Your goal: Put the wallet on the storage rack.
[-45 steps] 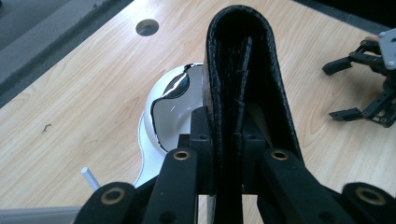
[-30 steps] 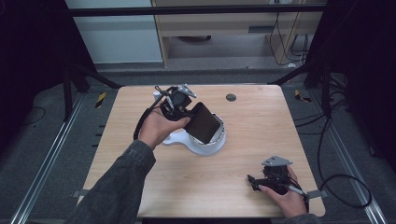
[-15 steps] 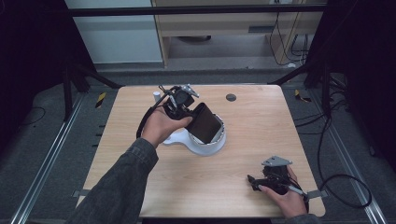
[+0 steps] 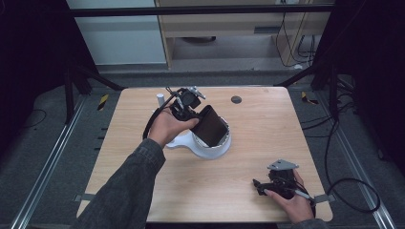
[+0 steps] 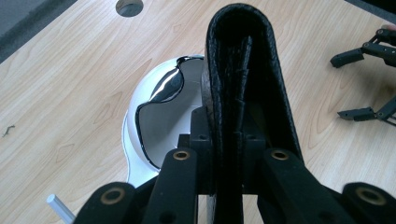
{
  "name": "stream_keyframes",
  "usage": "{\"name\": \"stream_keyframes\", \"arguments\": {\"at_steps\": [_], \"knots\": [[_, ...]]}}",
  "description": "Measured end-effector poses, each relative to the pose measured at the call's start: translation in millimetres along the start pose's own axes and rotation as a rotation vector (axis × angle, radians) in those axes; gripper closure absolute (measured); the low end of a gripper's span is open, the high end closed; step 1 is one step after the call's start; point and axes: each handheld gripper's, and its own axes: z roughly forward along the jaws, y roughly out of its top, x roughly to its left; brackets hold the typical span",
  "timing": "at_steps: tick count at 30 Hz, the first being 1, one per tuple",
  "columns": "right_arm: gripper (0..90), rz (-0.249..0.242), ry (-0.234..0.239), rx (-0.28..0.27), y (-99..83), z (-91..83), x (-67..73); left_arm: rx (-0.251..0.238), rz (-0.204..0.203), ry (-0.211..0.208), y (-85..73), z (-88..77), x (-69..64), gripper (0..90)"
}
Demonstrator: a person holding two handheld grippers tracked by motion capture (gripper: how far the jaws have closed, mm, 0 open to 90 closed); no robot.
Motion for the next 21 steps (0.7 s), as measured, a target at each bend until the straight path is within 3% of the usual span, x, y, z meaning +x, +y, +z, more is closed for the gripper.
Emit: {"name": "stream_keyframes", "arguments": {"at_steps": [21], "knots": [[6.1, 0.001, 0.003, 0.000, -0.4, 0.4, 0.2, -0.003, -0.036, 0.007, -0.3, 8.9, 19.5, 78.4]]}}
